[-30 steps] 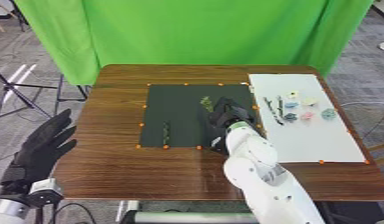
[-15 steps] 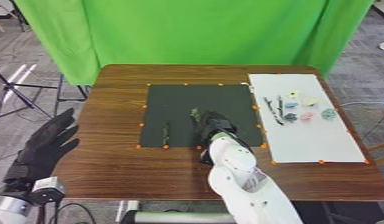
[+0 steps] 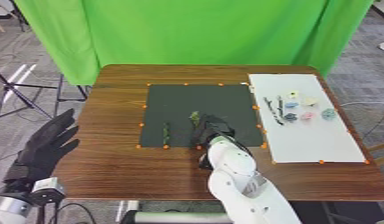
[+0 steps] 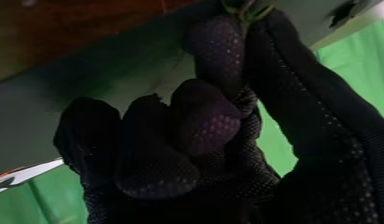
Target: Arrange flowers
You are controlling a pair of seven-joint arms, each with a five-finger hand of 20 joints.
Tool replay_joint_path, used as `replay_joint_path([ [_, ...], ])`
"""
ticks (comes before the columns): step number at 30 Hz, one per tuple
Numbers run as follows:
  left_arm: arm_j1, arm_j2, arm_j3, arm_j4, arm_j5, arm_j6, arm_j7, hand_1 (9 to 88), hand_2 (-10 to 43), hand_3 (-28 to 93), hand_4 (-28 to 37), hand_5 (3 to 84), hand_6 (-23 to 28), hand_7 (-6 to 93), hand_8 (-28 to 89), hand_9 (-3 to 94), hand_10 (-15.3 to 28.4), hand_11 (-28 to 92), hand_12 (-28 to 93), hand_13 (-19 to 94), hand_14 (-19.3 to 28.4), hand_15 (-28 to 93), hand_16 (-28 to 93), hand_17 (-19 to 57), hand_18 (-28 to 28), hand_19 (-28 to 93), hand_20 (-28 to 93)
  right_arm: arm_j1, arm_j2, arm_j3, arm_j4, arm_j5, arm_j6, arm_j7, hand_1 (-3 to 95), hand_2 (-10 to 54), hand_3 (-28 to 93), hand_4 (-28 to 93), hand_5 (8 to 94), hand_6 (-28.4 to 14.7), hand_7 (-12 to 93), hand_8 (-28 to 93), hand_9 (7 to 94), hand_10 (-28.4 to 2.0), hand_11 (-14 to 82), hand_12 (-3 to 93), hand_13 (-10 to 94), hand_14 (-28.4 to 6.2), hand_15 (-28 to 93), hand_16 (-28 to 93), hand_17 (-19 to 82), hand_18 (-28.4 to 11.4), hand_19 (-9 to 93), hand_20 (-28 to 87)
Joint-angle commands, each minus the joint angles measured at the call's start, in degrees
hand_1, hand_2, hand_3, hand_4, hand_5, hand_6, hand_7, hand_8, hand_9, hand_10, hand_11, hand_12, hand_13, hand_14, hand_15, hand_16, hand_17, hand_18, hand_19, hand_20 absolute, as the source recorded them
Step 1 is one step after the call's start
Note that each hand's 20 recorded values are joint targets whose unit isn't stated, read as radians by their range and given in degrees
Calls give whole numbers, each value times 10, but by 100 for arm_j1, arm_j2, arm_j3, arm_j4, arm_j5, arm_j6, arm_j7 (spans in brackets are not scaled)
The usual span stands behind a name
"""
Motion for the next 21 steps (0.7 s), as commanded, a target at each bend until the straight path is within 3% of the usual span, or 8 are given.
replay_joint_path([
  [1,91,-12,-47,-16,-20,-40,-20,242,-68,691,-267,207,1,174,-92,151,75,74,231,109,103,106,104,-119,164,313,107,-53,77,-11,-20,-227,-78,-96,338,-95,797,-203,746,7,510,169,840,-77,607,499,805,-71,809,397,483,-218,932,691],
  [16,171,-96,-112,-51,-11,-31,4,243,-65,690,-267,206,1,176,-93,151,75,74,229,108,104,107,104,-119,165,313,107,123,583,-48,-503,-50,-426,-48,286,-95,797,-222,733,2,495,118,826,-81,606,502,791,-76,808,399,465,-220,932,685],
  [18,156,-87,-104,-45,-9,-20,-4,243,-65,690,-267,206,1,176,-93,151,75,74,229,108,104,107,104,-119,165,314,107,95,608,-14,-586,98,-470,-69,281,-95,797,-224,732,1,503,74,825,-82,605,503,789,-76,808,399,464,-220,932,684],
  [21,137,-65,-102,-29,-18,-41,-9,243,-65,690,-266,207,2,176,-93,151,76,74,230,108,103,107,104,-119,165,314,107,53,643,-7,-679,121,-505,-73,263,-95,793,-216,738,-4,525,-106,821,-84,604,501,785,-76,807,398,463,-223,932,683],
])
